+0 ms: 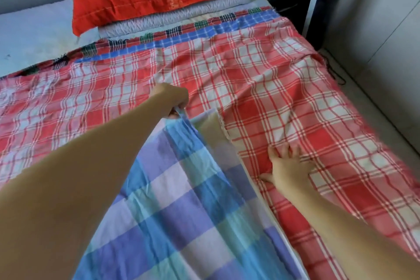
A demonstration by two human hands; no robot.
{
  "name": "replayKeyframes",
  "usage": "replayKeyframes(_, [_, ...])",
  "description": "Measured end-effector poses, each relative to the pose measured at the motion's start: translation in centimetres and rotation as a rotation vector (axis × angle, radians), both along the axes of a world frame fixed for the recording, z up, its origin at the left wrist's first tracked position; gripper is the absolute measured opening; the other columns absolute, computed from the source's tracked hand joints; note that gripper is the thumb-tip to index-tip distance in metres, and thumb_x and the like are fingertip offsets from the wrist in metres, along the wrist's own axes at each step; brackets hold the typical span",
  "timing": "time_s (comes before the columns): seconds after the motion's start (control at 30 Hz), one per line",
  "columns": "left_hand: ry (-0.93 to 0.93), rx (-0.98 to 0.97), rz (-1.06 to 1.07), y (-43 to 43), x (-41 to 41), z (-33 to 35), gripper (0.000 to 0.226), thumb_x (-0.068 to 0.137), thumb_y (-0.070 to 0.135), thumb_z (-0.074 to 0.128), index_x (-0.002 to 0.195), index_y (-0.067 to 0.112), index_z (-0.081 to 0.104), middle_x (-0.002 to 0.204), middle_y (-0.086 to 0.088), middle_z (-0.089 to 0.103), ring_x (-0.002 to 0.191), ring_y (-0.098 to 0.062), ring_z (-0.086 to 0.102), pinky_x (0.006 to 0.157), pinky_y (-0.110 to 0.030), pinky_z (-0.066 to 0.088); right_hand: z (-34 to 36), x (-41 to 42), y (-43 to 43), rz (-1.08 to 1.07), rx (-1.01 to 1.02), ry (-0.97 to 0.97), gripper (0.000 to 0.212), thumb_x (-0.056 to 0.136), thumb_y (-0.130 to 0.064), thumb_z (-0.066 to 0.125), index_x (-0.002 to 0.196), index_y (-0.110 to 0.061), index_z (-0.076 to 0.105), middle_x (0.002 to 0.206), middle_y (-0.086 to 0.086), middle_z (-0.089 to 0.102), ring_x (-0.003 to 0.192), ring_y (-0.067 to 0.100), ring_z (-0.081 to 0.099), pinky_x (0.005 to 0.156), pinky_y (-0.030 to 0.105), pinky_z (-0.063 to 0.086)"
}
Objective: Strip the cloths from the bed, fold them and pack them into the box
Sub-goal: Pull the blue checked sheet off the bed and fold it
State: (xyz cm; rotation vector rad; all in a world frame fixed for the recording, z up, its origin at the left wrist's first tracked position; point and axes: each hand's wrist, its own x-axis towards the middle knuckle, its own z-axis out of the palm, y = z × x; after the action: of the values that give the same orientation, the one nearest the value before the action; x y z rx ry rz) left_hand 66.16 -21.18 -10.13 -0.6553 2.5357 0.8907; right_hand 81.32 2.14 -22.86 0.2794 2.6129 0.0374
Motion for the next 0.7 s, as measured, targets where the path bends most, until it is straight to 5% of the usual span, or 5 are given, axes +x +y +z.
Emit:
replayKeyframes(0.2, [0.013, -0.768, -0.751, 2.1, -0.3, 0.5, 0.016, 0.078, 0.014, 0.064, 0.092, 0.008, 0.063, 0.067, 0.0, 0.047, 0.079, -0.024, 0.06, 0.064, -0.033, 0.049, -0.3, -0.2, 0.2, 0.004, -0.016, -0.04, 0.095, 0.082, -0.064, 0.054, 0.151, -0.03, -0.001, 0.159, 0.013, -0.002, 0.144, 0.039, -0.003, 0.103, 0.066, 0.023])
replayKeyframes(0.43, [-0.17, -0.932, -0.923, 3.2, 0.2, 1.6, 0.025, 0.085, 0.013, 0.061, 0.109, 0.006, 0.062, 0.099, -0.006, 0.06, 0.102, -0.025, 0.061, 0.08, -0.037, 0.053, 0.0, -0.2, 0.0, 0.016, 0.007, -0.065, 0.099, 0.08, -0.068, 0.051, 0.151, -0.028, -0.005, 0.159, 0.015, -0.005, 0.144, 0.04, -0.004, 0.105, 0.067, 0.023])
replayKeyframes(0.53, [-0.221, -0.911, -0.884, 3.0, 0.8, 1.9, 0.014, 0.088, 0.005, 0.056, 0.1, 0.001, 0.062, 0.102, -0.008, 0.063, 0.086, -0.024, 0.062, 0.077, -0.035, 0.051, 0.0, -0.1, 0.1, 0.006, -0.005, -0.049, 0.099, 0.08, -0.067, 0.053, 0.151, -0.027, -0.003, 0.159, 0.015, -0.004, 0.144, 0.04, -0.004, 0.104, 0.067, 0.023])
replayKeyframes(0.63, [-0.199, -0.761, -0.775, 3.2, 0.3, 3.1, 0.037, 0.088, 0.004, 0.056, 0.051, 0.006, 0.059, 0.041, 0.003, 0.057, 0.044, -0.006, 0.054, 0.062, -0.023, 0.051, 0.1, -0.1, 0.0, -0.003, -0.015, -0.055, 0.097, 0.081, -0.066, 0.053, 0.151, -0.027, -0.003, 0.158, 0.015, -0.004, 0.144, 0.04, -0.005, 0.105, 0.068, 0.021])
replayKeyframes(0.7, [-0.235, -0.517, -0.647, 3.8, -0.7, 4.4, 0.031, 0.09, 0.004, 0.057, 0.061, -0.004, 0.067, 0.032, 0.0, 0.053, 0.029, -0.004, 0.051, 0.042, -0.018, 0.048, 0.2, -0.2, 0.1, 0.004, -0.017, -0.062, 0.097, 0.082, -0.066, 0.052, 0.151, -0.027, -0.003, 0.158, 0.016, -0.005, 0.144, 0.04, -0.006, 0.105, 0.068, 0.02])
